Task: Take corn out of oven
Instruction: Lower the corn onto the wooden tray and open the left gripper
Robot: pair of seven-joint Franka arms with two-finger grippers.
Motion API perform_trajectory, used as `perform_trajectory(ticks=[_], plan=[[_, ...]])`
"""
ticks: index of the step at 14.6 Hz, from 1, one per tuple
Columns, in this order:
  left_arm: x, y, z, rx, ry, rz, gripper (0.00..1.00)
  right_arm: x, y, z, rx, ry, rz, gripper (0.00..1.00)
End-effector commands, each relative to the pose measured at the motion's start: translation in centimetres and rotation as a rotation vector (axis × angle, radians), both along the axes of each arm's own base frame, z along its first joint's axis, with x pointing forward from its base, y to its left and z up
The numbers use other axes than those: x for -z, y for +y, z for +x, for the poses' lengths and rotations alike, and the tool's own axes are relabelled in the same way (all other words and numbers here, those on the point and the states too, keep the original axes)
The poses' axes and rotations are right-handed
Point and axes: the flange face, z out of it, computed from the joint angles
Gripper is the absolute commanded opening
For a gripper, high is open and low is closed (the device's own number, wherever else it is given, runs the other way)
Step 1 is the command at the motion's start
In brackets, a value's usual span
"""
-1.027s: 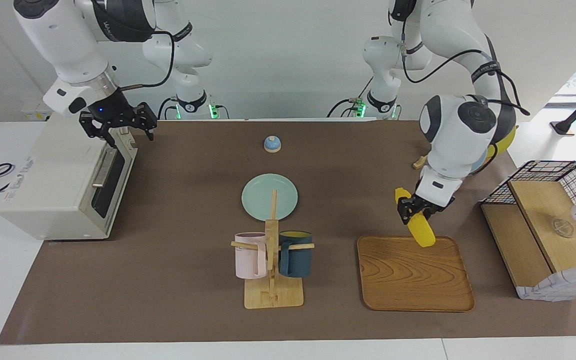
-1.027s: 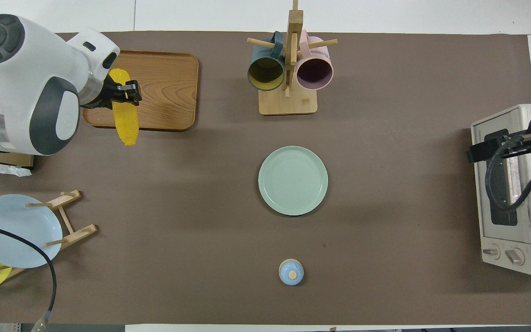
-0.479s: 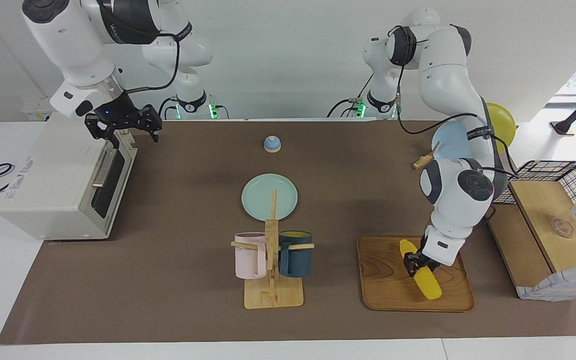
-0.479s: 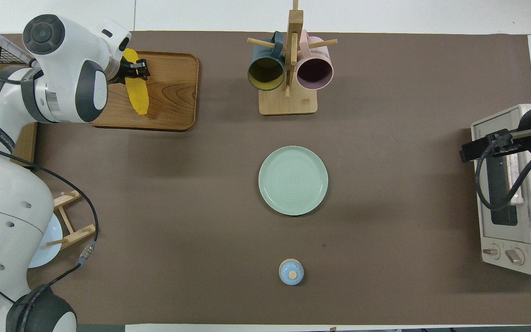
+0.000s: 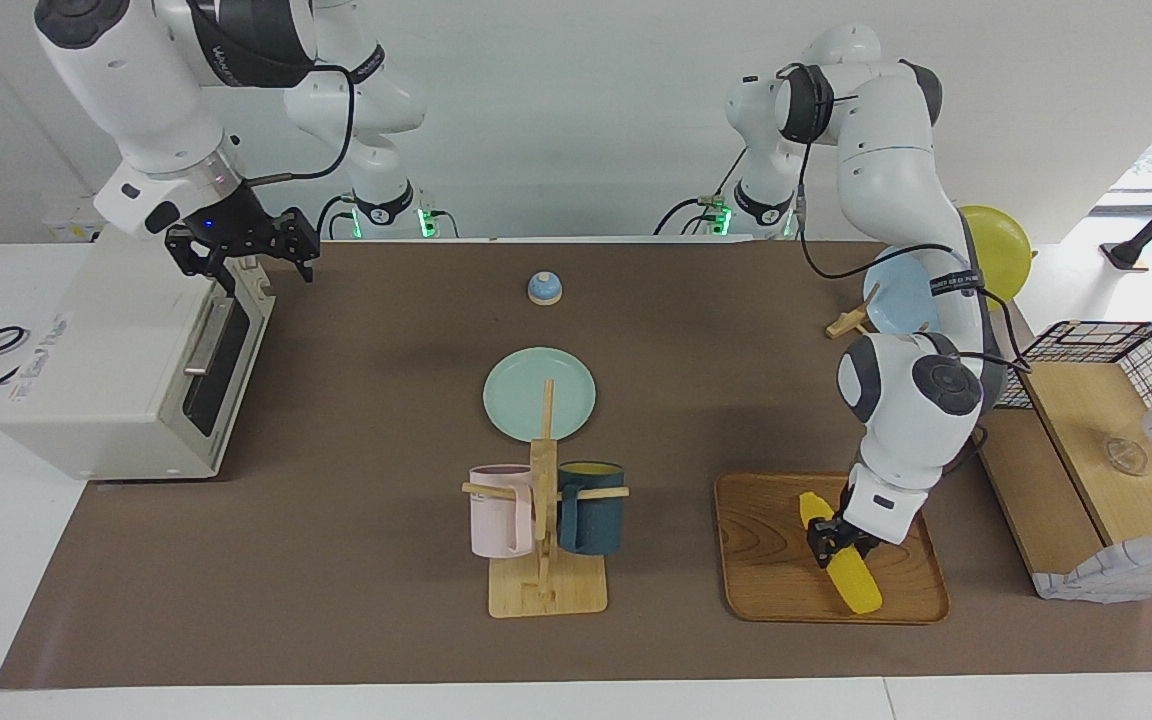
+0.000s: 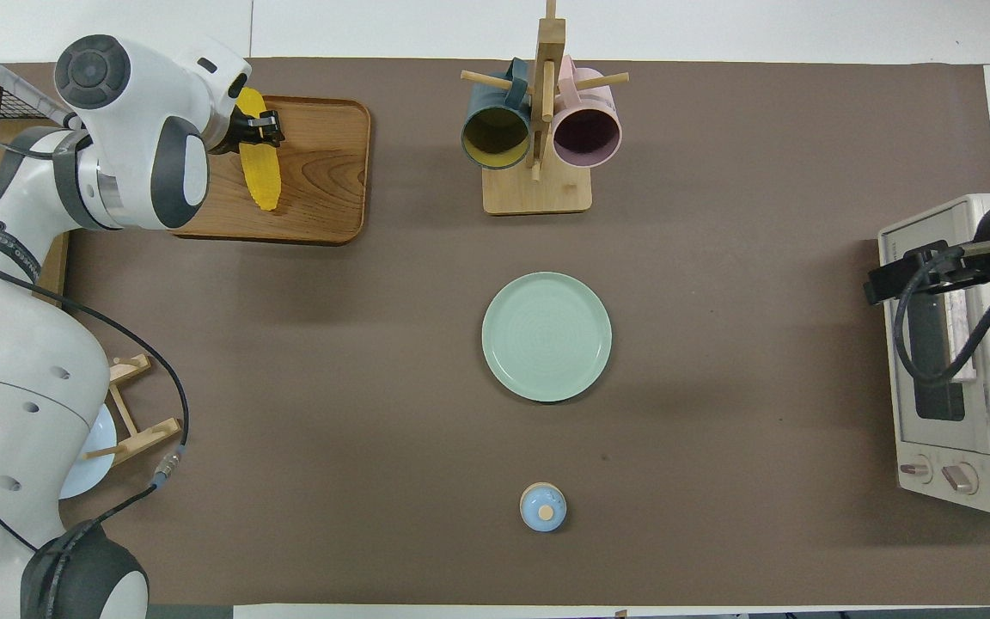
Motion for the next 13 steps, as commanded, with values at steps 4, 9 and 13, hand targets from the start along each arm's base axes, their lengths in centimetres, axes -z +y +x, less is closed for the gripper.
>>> perform_trajectory(ticks=[4,9,13], plan=[[-2.0,0.6,0.3,0.01,-0.006,-0.014,1.0,-0.5,0.7,0.0,0.003,0.003,-0.009,1.0],[-9.9,2.3,-2.4,-0.004,0.069,-0.007,1.0,-0.7,0.3,0.1,0.007,-0.006,-0.011,1.0],[-18.1,4.0,-7.1,-0.012,0.153,0.003,1.0,-0.7,0.6,0.1,0.003,-0.006,-0.011,1.0]])
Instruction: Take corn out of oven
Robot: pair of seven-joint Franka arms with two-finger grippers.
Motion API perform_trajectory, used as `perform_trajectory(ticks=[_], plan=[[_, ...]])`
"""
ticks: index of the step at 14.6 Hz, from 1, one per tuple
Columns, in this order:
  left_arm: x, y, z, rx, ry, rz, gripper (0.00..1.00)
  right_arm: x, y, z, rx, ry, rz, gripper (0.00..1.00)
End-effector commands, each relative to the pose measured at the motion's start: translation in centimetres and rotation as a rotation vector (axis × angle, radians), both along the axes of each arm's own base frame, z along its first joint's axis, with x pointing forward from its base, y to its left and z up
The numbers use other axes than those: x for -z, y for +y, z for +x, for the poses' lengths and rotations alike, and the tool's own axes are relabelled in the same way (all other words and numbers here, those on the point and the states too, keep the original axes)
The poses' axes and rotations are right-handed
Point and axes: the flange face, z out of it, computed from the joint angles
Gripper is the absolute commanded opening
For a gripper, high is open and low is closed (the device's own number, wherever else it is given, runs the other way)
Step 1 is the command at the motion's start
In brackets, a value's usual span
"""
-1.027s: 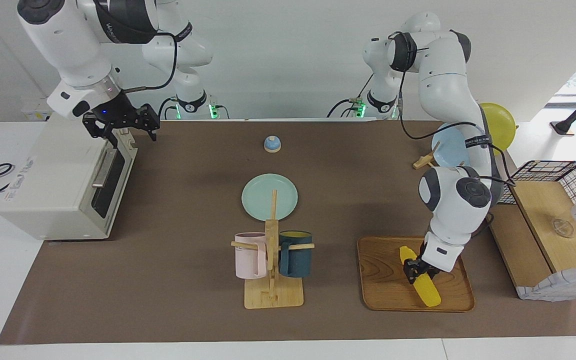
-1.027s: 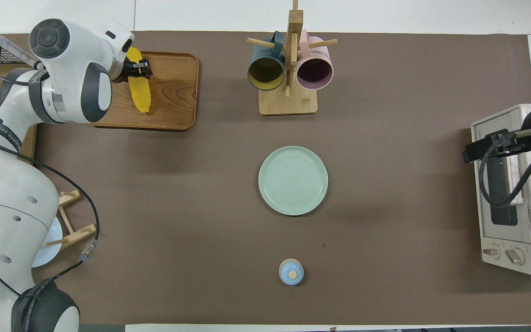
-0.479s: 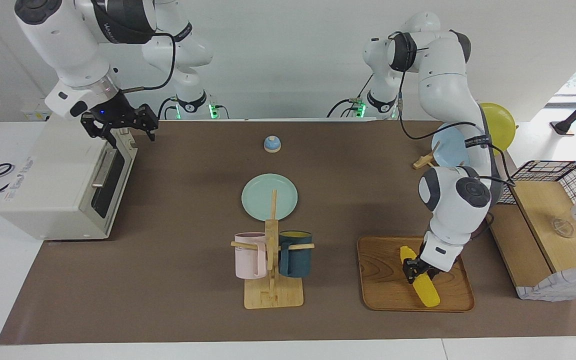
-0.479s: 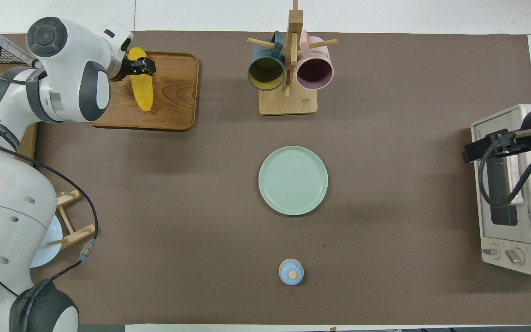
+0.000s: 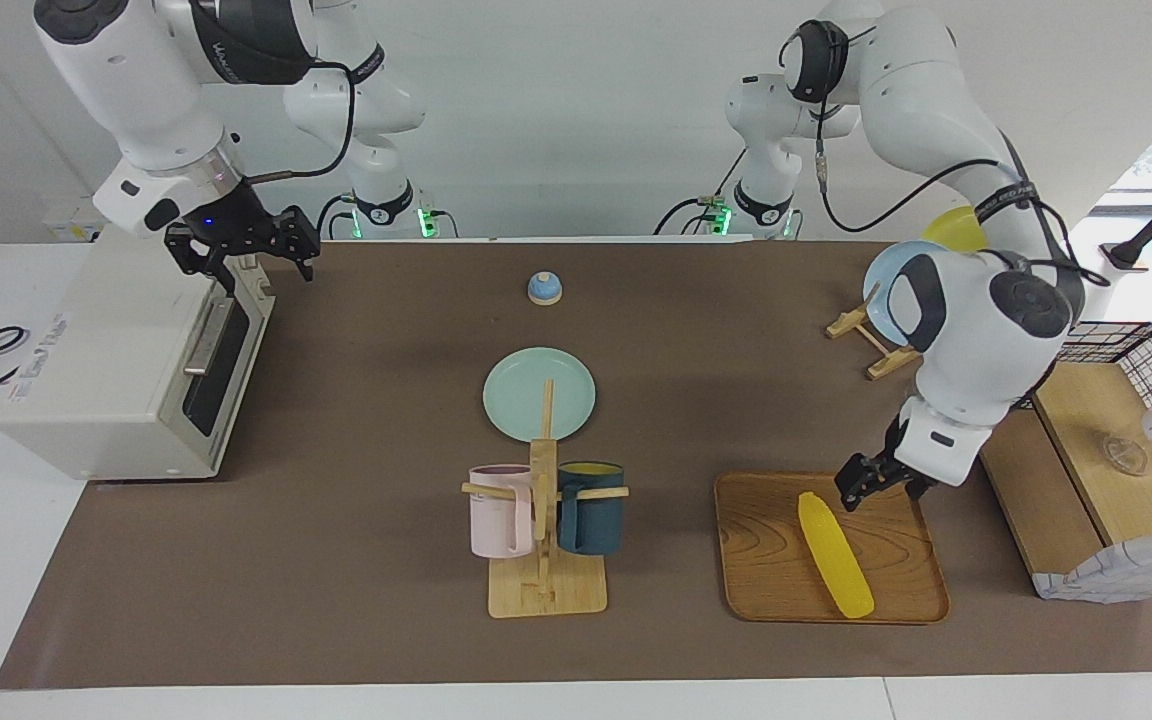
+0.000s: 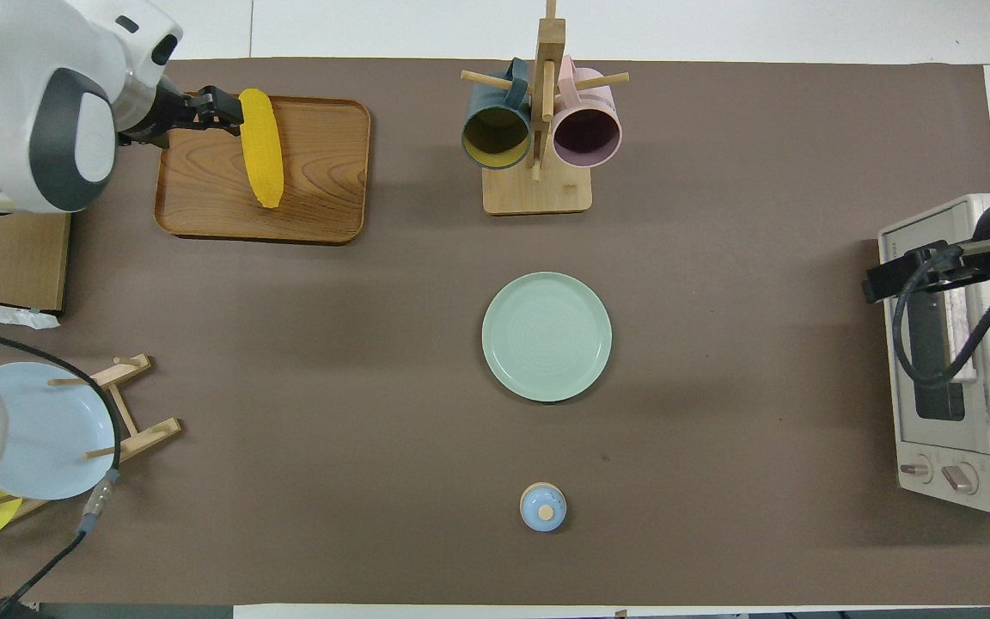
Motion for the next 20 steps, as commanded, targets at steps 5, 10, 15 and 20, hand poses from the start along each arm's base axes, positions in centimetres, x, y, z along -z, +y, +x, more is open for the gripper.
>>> perform_trajectory(ticks=[5,10,15,20], plan=[[-13.0,3.4,-9.5,0.001,0.115,0.012,1.0,-0.4,0.1,0.0,0.011,0.001,-0.012,1.0],[-17.8,4.4,-16.4,0.011,0.176,0.006,1.0,-0.4,0.1,0.0,0.011,0.001,-0.014,1.0],[-16.1,5.1,-20.7,0.013,0.217,0.003,1.0,-0.4,0.0,0.0,0.012,0.001,-0.018,1.0],[-17.2,4.7,-18.2,0.063,0.143,0.021,1.0,-0.3,0.0,0.0,0.012,0.002,-0.018,1.0]])
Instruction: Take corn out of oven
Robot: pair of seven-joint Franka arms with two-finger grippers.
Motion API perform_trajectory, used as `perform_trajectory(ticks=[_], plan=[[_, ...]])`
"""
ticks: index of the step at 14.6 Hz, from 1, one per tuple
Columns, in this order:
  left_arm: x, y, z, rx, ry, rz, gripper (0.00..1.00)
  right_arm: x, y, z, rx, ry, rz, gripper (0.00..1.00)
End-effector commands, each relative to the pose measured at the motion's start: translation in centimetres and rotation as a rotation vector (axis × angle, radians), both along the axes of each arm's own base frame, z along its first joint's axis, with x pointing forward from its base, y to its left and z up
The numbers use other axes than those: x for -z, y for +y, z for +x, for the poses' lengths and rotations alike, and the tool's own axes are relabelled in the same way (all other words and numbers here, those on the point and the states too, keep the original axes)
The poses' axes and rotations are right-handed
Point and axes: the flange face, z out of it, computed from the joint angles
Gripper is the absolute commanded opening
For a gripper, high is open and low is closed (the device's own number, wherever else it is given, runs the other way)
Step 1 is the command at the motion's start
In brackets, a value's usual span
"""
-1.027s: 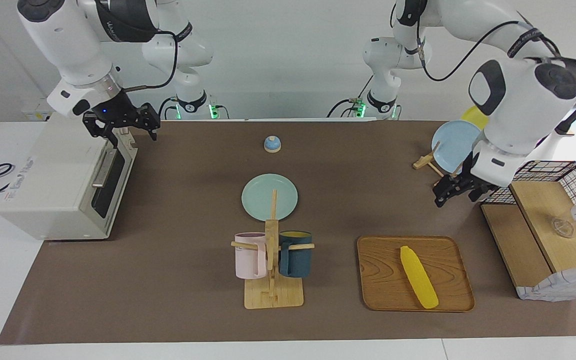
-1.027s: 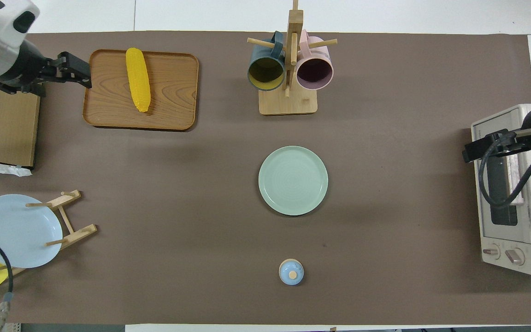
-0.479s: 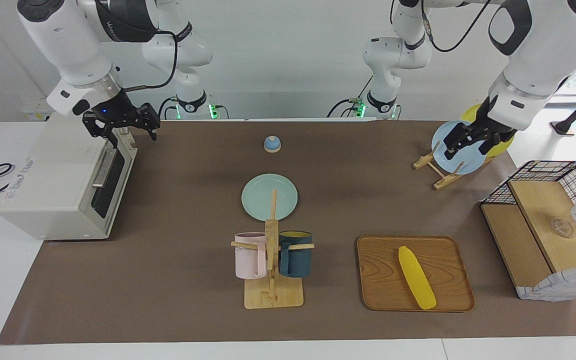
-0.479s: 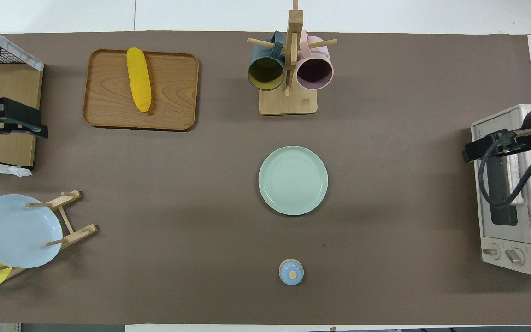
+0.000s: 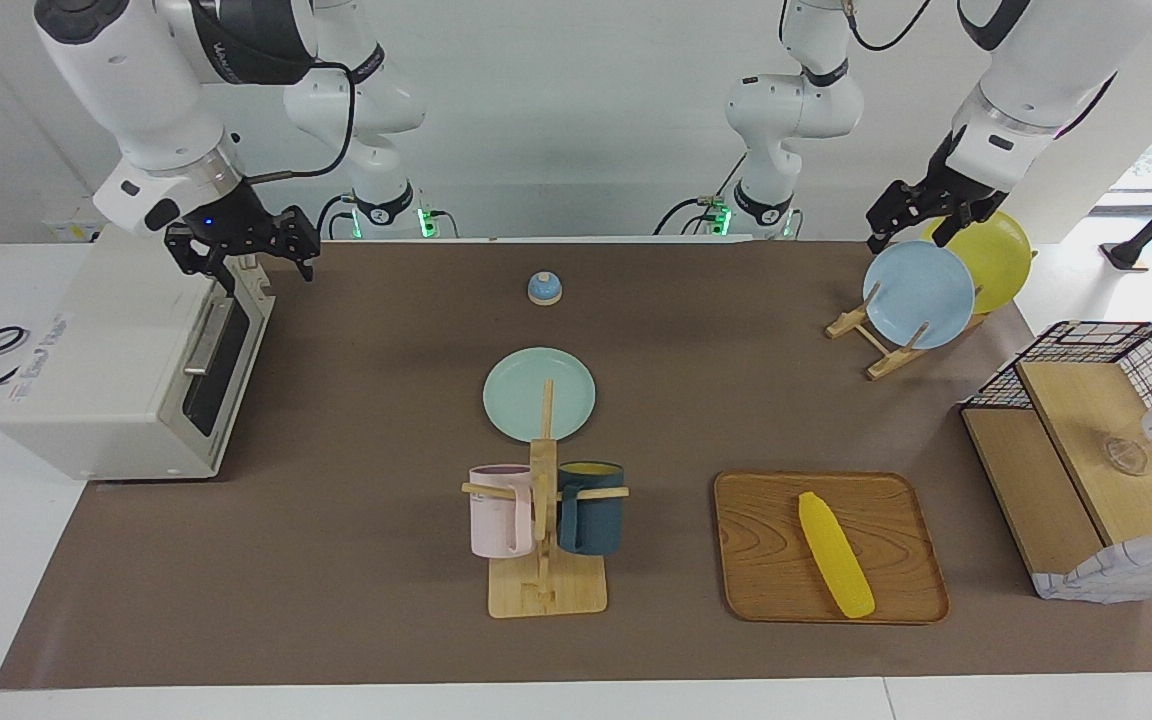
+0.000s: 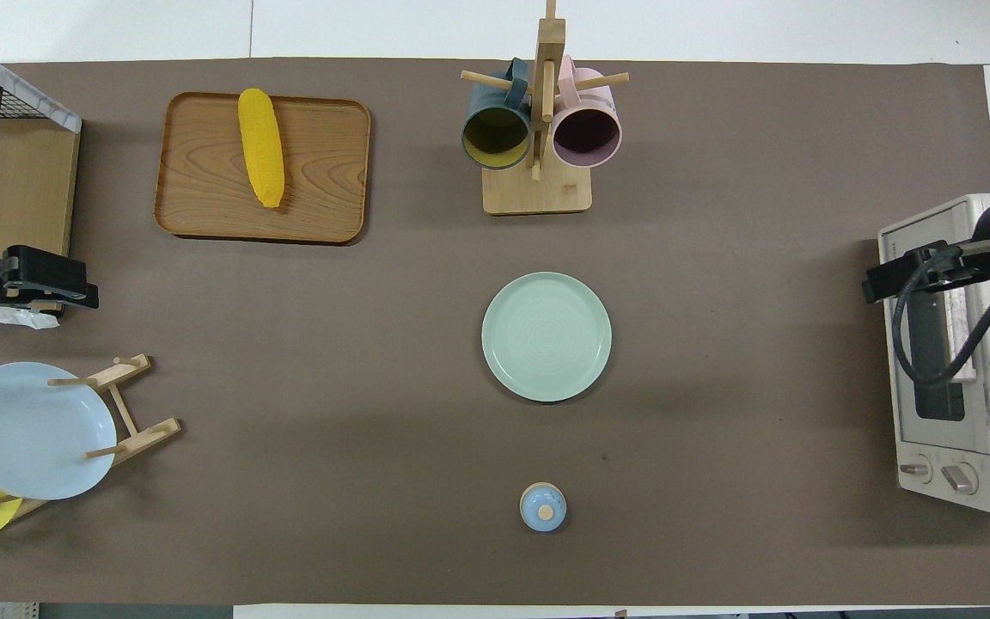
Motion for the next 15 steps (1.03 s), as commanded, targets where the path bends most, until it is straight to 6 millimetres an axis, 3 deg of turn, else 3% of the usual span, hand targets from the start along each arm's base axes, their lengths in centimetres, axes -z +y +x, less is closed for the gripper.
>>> perform_trajectory(ticks=[1,15], plan=[[-0.7,0.1,2.1,0.065,-0.037,0.052,1.0,-0.3,0.0,0.0,0.012,0.002,-0.017,1.0],[-0.1,-0.8,1.0,0.092,0.019,0.055,1.0,-0.4,0.1,0.0,0.009,0.001,-0.017,1.0]])
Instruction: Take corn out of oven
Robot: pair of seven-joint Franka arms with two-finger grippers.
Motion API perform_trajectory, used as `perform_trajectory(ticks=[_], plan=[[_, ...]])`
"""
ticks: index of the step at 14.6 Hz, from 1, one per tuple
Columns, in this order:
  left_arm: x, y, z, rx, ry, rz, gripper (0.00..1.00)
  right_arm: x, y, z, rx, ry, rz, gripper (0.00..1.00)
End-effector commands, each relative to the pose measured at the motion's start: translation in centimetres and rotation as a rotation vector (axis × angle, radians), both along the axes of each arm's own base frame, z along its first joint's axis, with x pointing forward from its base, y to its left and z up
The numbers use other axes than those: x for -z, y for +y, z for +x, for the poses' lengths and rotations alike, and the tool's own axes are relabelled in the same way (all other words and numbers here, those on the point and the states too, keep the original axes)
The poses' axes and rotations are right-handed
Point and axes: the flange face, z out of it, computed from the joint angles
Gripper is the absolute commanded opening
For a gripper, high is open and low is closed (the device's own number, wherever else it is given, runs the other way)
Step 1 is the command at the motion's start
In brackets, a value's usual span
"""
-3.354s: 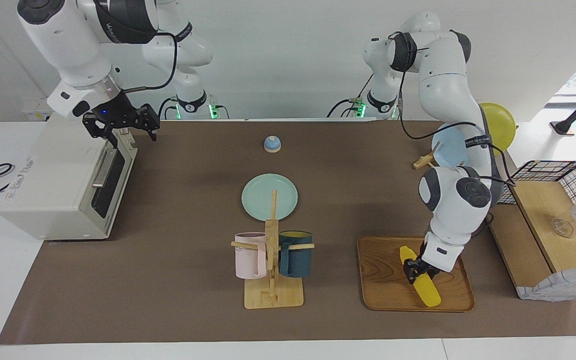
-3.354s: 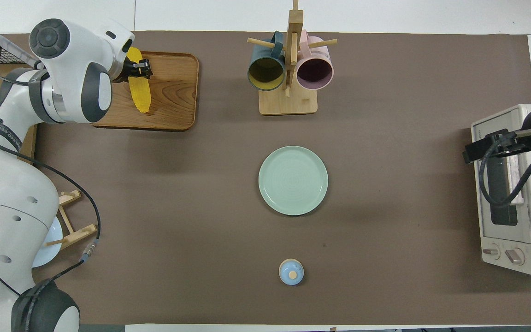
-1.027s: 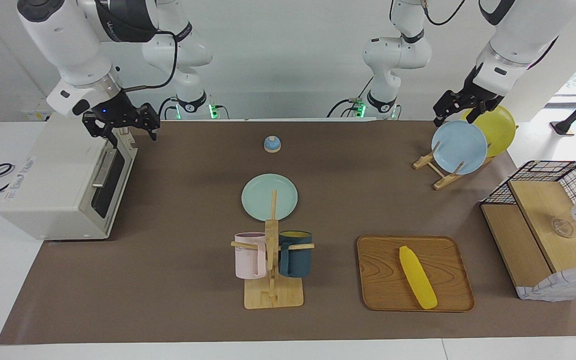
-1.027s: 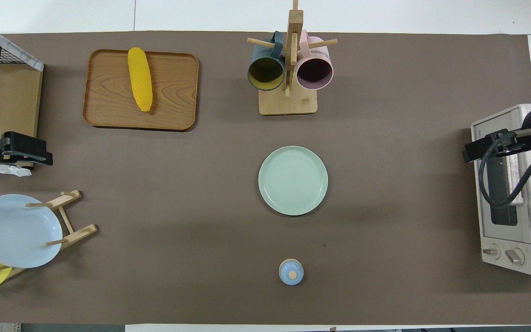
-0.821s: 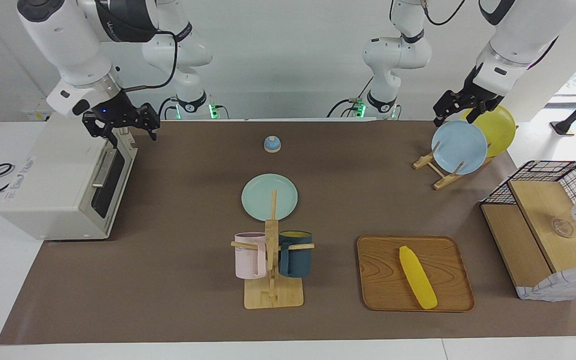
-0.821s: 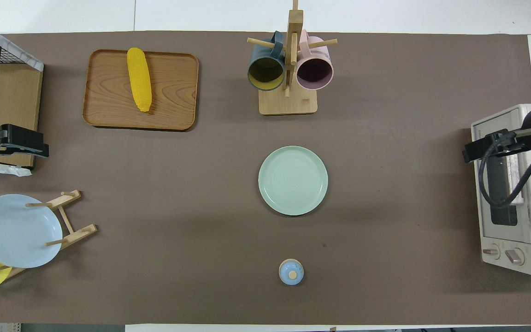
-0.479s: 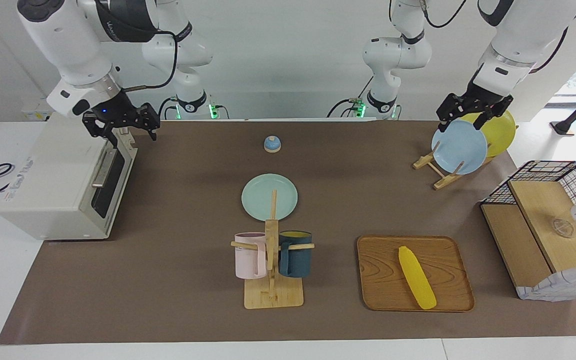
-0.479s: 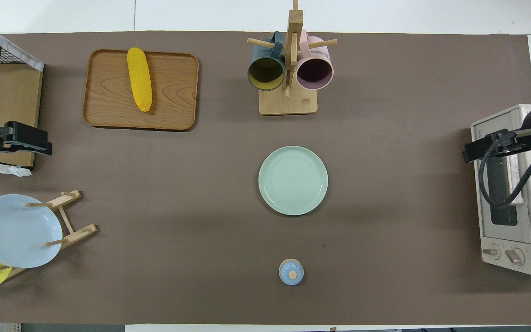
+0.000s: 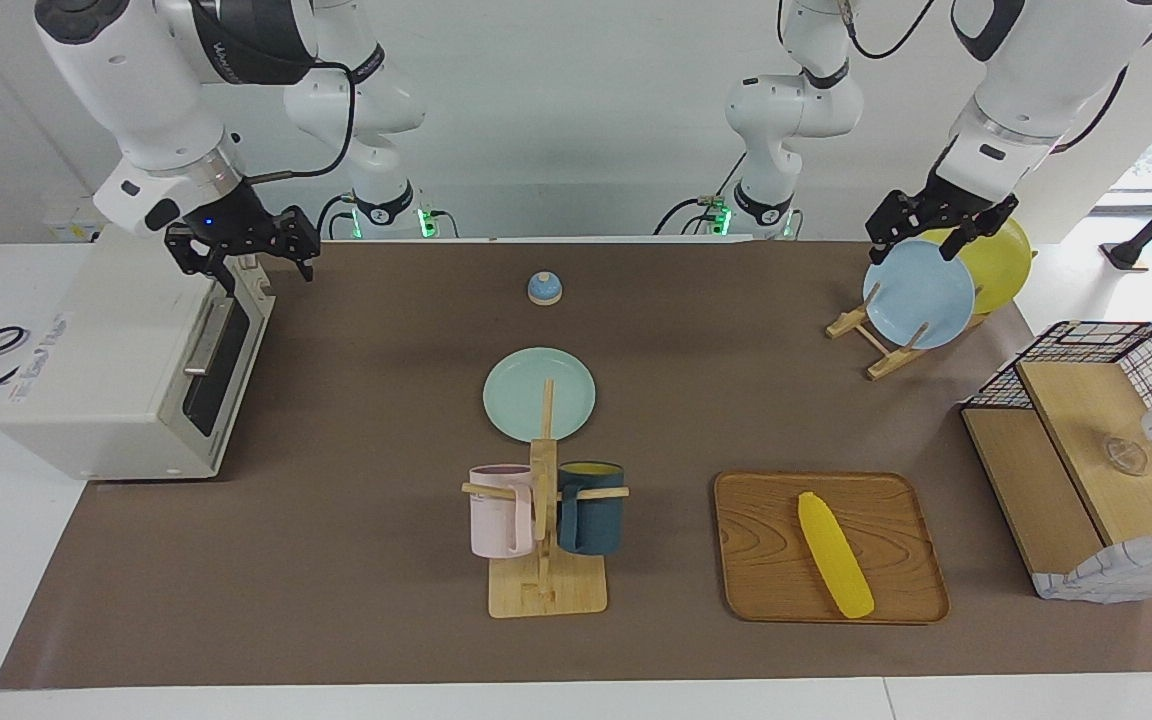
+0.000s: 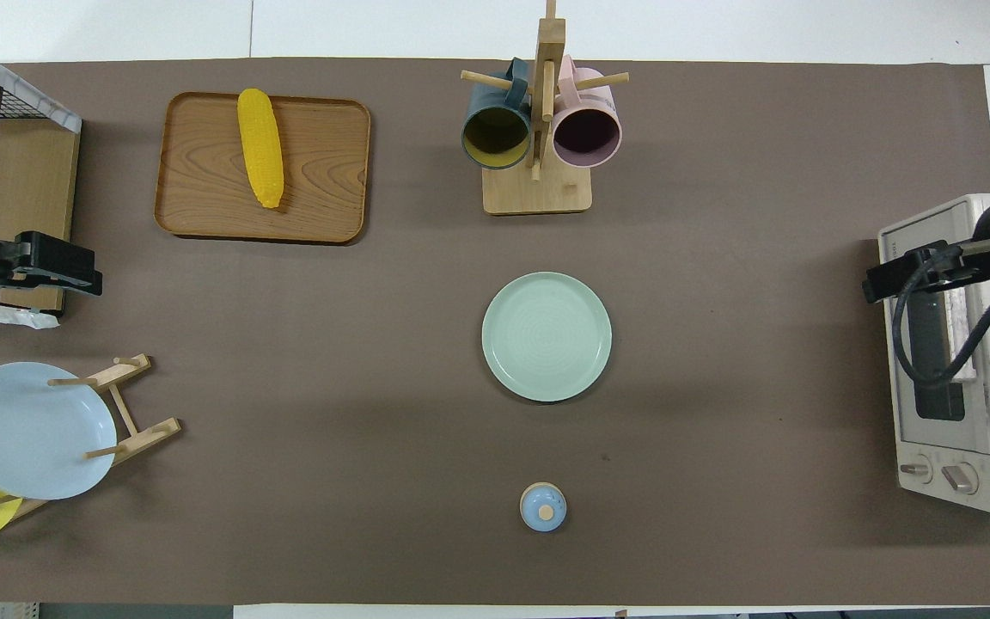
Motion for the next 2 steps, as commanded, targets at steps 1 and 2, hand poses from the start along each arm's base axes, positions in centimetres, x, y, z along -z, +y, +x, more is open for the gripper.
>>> perform_trajectory(ticks=[1,2], plan=[[-0.17,0.15,-0.28,0.017,0.009,0.017,1.0,-0.34,0.1,0.03,0.011,0.002,-0.017,1.0],[-0.12,-0.02,-0.27,0.018,0.008,0.017,1.0,-0.34,0.1,0.03,0.011,0.002,-0.017,1.0]])
